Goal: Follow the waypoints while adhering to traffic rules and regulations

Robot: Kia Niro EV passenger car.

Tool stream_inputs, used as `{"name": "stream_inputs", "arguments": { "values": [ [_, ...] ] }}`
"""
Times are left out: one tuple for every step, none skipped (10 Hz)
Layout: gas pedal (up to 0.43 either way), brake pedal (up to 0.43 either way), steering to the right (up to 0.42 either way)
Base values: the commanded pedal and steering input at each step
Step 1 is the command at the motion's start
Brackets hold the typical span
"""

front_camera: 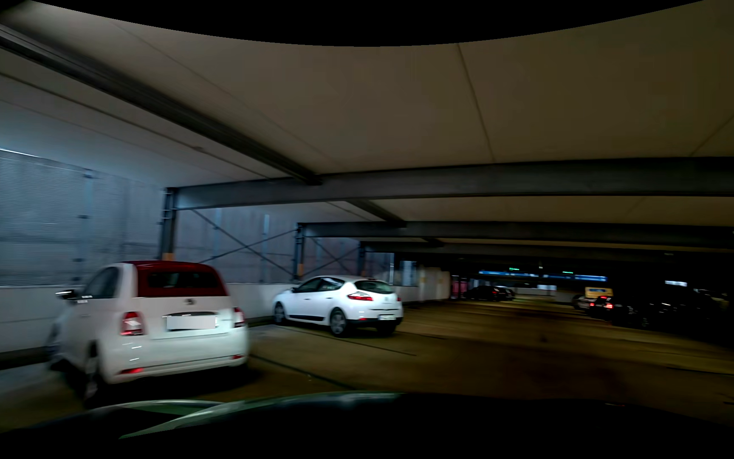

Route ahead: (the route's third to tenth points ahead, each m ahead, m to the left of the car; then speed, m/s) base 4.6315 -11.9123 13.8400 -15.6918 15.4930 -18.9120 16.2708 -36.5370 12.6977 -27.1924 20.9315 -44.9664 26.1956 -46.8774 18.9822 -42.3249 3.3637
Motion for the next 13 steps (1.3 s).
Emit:
{"name": "stream_inputs", "arguments": {
  "values": [
    [0.020,0.000,0.503],
    [0.020,0.000,0.485],
    [0.047,0.000,0.460],
    [0.067,0.000,0.431],
    [0.079,0.000,0.403],
    [0.087,0.000,0.350],
    [0.087,0.000,0.303],
    [0.087,0.000,0.258],
    [0.087,0.000,0.226],
    [0.087,0.000,0.188],
    [0.098,0.000,0.159],
    [0.098,0.000,0.126],
    [0.098,0.000,0.101]
  ]
}}
